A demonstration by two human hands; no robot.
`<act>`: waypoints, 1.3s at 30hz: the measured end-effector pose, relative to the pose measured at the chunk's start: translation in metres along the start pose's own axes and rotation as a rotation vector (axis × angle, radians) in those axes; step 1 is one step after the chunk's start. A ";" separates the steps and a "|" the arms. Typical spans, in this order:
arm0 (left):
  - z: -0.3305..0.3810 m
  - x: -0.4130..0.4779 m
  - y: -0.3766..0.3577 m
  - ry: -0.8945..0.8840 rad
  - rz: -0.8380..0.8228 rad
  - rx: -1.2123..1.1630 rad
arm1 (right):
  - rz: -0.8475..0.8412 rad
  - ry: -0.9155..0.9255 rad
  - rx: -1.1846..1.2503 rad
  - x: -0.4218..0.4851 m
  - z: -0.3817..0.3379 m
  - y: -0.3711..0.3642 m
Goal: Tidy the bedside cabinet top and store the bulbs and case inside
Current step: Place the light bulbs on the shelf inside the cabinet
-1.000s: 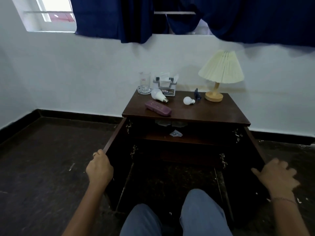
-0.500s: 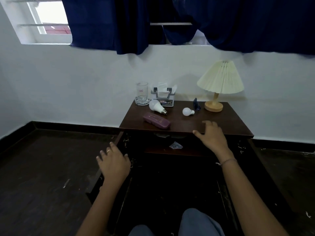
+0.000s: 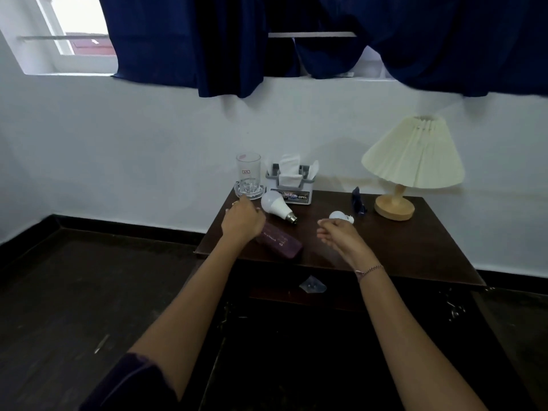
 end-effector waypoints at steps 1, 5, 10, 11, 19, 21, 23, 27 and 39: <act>0.003 0.017 -0.008 0.006 -0.035 -0.023 | -0.022 -0.034 0.044 0.012 0.002 -0.009; 0.014 0.068 -0.041 0.003 -0.144 -0.068 | -0.072 -0.138 0.133 0.049 0.011 -0.036; 0.024 0.104 -0.068 -0.013 -0.200 -0.070 | -0.078 -0.183 0.210 0.076 0.019 -0.048; 0.025 0.108 -0.069 -0.017 -0.187 -0.069 | -0.080 -0.185 0.218 0.078 0.019 -0.049; 0.026 0.097 -0.048 -0.033 -0.058 -0.145 | -0.051 -0.105 0.230 0.073 0.016 -0.041; 0.027 0.082 -0.037 -0.042 -0.029 -0.191 | -0.036 -0.066 0.226 0.061 0.012 -0.037; 0.028 0.064 -0.022 -0.048 0.007 -0.229 | -0.013 -0.006 0.216 0.046 0.002 -0.033; 0.023 0.024 0.013 -0.055 0.100 -0.320 | -0.017 0.139 0.187 0.006 -0.023 -0.027; -0.030 -0.077 0.056 0.116 0.128 -0.514 | -0.128 0.299 0.081 -0.110 -0.024 -0.026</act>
Point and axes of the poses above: each hand's wrist, its own x-axis towards the middle knuckle, its own y-axis out of the back of the hand, z = x × y, the point moved 10 cm from there along x, towards the middle knuckle, and after that the axes turned 7 degrees about x, right-handed, at the moved point
